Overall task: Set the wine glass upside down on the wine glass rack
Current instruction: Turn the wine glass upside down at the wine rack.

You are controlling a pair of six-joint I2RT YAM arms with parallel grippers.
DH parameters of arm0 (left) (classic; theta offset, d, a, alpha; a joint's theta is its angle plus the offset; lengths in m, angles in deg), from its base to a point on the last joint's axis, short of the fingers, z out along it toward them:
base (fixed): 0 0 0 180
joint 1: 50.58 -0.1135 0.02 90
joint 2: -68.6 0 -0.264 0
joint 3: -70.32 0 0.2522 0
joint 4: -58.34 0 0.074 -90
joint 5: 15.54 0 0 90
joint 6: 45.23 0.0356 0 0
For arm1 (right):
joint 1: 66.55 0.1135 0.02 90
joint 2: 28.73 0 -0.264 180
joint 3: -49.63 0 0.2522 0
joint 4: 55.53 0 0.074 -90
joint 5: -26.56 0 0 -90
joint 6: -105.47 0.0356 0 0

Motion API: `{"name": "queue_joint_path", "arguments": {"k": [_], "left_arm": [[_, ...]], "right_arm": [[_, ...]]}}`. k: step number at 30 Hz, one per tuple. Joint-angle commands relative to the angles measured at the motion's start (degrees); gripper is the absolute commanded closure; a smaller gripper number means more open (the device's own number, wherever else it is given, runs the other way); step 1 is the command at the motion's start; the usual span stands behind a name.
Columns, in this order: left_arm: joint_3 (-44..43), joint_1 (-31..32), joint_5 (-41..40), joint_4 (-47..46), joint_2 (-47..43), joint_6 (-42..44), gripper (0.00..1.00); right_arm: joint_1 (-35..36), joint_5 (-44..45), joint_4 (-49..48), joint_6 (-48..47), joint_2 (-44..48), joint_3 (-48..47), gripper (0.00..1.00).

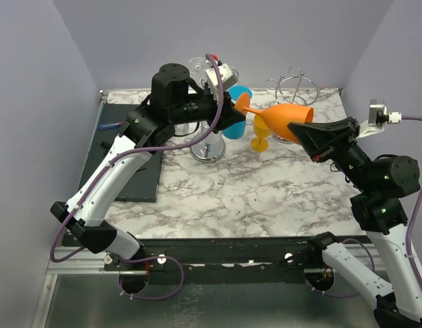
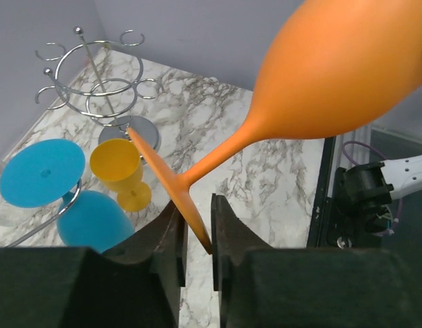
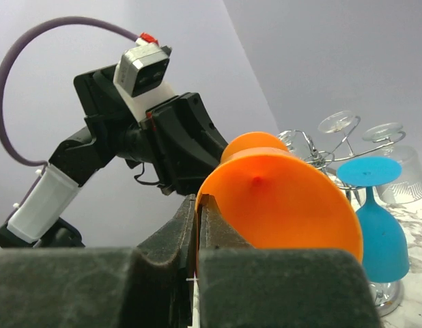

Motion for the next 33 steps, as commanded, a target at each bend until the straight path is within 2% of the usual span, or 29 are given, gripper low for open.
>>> {"name": "queue_joint_path", "arguments": {"k": [1, 4, 8, 11, 15, 21, 25, 29, 31, 33], "left_arm": [[-2.7, 0.4, -0.3, -1.1, 0.4, 1.8, 0.87], [-3.3, 0.4, -2.7, -1.0, 0.7, 4.3, 0.9], [-4.9, 0.4, -6.8, -1.2, 1.4, 9.0, 0.94], [-6.9, 0.4, -9.3, -2.2, 2.1, 11.8, 0.96], [-9.0, 0.4, -10.4, -3.5, 2.2, 15.8, 0.96], [-8.0, 0.4, -8.7, -8.2, 0.2, 22.6, 0.97], [-5.9, 0.9, -7.7, -10.9, -1.6, 28.6, 0.98], [-0.5, 2.1, -7.5, -12.5, -5.6, 38.2, 0.98], [2.6, 3.1, -7.5, -13.0, -7.9, 43.4, 0.98], [5.6, 4.0, -7.3, -13.1, -10.0, 47.2, 0.98]], "right_arm": [[-0.2, -2.0, -2.3, 0.4, 1.0, 1.3, 0.9], [-0.2, -1.7, -0.7, -0.4, 2.0, 1.4, 0.72], [-0.2, -1.2, 3.4, -1.1, 3.4, 1.2, 0.35], [-0.2, -0.6, 8.6, -1.6, 4.7, 0.6, 0.22], [-0.2, -2.1, 17.3, -3.3, 5.7, -2.8, 0.15], [-0.2, -3.2, 33.5, -7.4, 3.8, -12.6, 0.13], [-0.2, -0.7, 42.1, -9.1, 0.4, -18.2, 0.11], [-0.2, 0.0, 44.2, -9.1, -3.1, -22.1, 0.09], [-0.1, -0.3, 44.1, -7.2, -5.6, -24.1, 0.04], [-0.1, -4.2, 43.4, -5.1, -8.6, -26.6, 0.02]]}}
